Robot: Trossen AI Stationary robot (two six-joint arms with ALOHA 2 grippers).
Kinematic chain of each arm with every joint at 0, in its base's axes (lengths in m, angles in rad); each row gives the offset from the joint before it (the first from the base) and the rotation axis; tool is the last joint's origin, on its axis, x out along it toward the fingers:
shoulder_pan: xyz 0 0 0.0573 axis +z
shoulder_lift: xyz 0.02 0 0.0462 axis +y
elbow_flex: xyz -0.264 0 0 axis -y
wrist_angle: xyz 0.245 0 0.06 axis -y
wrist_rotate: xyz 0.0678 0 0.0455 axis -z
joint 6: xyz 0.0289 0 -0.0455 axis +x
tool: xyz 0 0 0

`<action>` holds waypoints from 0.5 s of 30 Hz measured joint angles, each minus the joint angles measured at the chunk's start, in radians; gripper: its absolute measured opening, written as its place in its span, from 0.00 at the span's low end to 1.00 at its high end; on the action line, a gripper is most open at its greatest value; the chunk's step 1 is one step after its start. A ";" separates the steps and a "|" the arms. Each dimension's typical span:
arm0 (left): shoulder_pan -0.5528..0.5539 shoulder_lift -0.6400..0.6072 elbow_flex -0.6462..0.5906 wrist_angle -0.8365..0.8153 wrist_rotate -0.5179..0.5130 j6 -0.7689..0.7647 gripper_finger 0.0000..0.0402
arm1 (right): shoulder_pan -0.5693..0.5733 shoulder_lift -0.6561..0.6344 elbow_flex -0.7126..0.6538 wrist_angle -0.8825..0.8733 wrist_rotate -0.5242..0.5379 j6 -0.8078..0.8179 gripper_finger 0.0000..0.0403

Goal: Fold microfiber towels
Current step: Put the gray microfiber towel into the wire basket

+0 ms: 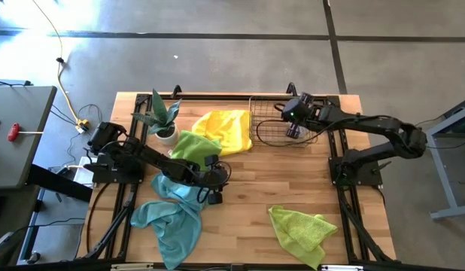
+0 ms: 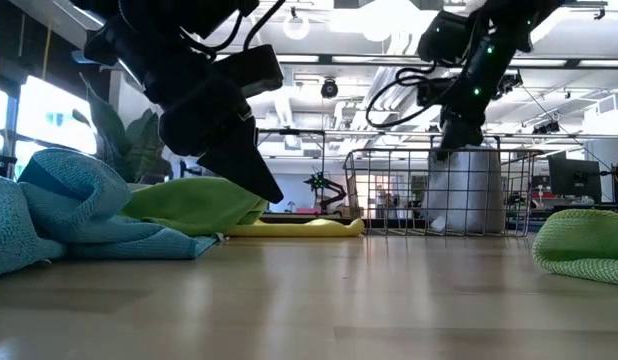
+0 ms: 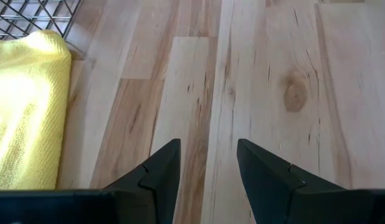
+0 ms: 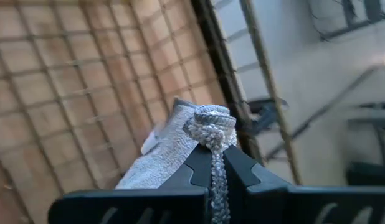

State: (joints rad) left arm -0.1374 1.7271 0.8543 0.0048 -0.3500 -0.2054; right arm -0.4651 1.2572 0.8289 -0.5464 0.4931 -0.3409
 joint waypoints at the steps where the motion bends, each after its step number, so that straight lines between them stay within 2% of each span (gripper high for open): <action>1: 0.000 0.000 0.000 0.000 0.000 0.000 0.37 | -0.002 0.000 -0.012 0.027 -0.025 -0.001 0.00; 10: 0.007 0.000 0.000 0.000 0.003 0.000 0.37 | -0.027 0.000 -0.077 0.163 -0.223 -0.010 0.00; 15: 0.007 0.000 0.000 0.000 0.003 0.000 0.37 | -0.039 0.000 -0.078 0.175 -0.241 -0.014 0.00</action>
State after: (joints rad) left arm -0.1303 1.7271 0.8543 0.0051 -0.3466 -0.2054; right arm -0.5040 1.2572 0.7513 -0.3711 0.2523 -0.3550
